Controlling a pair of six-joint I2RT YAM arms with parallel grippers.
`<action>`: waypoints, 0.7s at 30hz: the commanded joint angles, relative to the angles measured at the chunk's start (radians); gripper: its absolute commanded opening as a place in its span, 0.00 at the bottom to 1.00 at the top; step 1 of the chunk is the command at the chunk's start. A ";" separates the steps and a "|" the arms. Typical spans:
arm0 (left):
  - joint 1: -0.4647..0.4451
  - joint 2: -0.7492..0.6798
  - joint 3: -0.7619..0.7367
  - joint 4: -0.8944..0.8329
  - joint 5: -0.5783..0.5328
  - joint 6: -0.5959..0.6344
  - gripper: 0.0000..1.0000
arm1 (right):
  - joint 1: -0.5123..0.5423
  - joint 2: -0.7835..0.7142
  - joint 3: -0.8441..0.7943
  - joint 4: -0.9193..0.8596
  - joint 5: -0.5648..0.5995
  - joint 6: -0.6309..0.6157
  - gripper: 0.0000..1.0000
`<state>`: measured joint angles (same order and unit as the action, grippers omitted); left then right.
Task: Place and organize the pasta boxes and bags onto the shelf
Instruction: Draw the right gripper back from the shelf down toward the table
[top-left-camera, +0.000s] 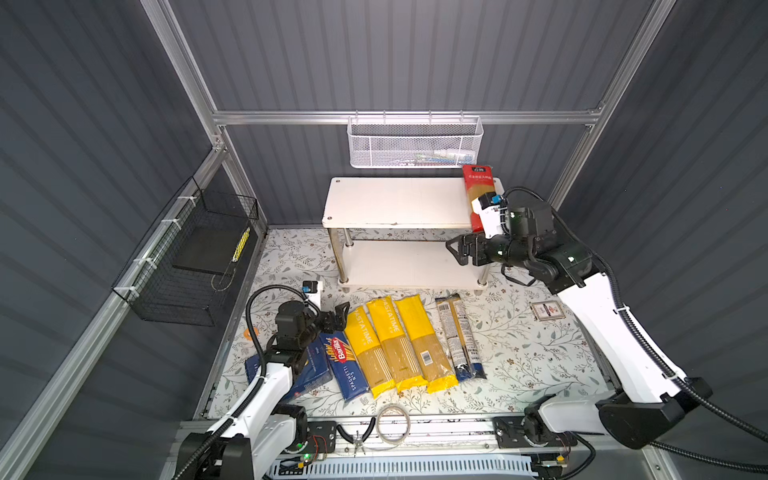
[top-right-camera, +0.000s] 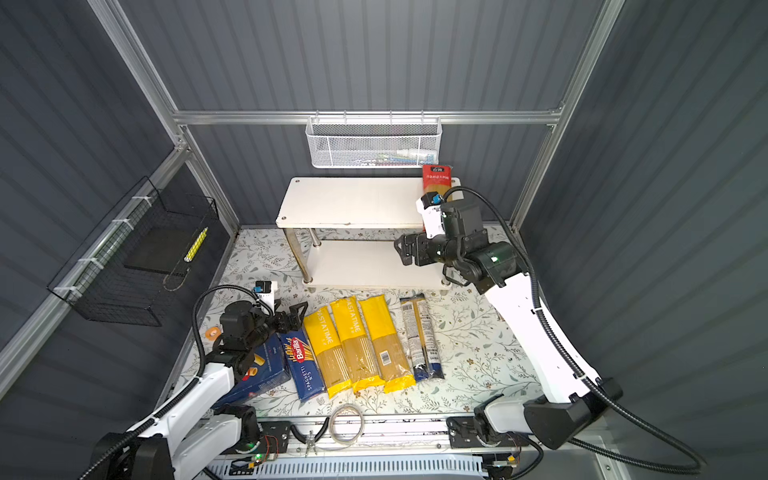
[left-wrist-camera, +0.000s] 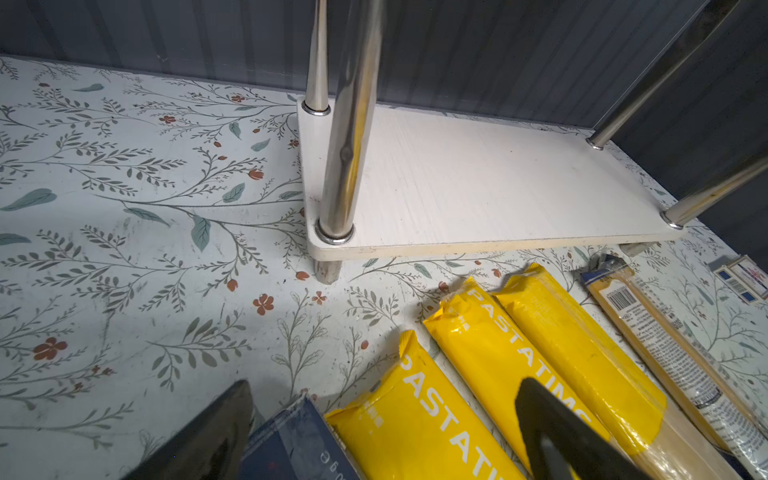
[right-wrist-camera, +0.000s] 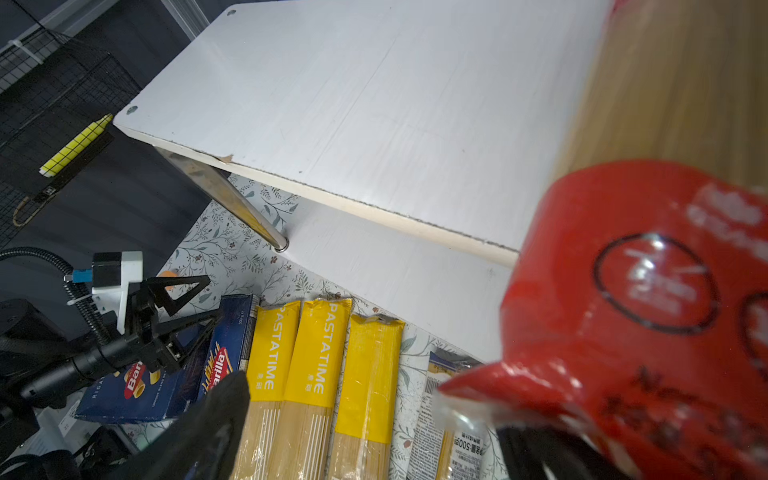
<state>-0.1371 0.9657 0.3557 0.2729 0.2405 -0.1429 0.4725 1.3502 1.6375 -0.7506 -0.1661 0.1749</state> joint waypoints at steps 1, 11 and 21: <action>-0.005 -0.016 -0.011 0.006 0.018 0.010 1.00 | 0.052 -0.022 0.003 -0.018 -0.076 -0.095 0.94; -0.006 -0.130 0.037 -0.051 0.028 -0.048 1.00 | 0.216 -0.206 -0.236 0.041 0.046 -0.032 0.97; -0.006 -0.128 0.028 -0.008 0.045 -0.103 1.00 | 0.309 -0.279 -0.438 0.059 0.218 0.175 0.98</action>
<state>-0.1371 0.8227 0.4149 0.2249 0.2665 -0.2081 0.7532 1.1156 1.2373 -0.6968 -0.0486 0.2661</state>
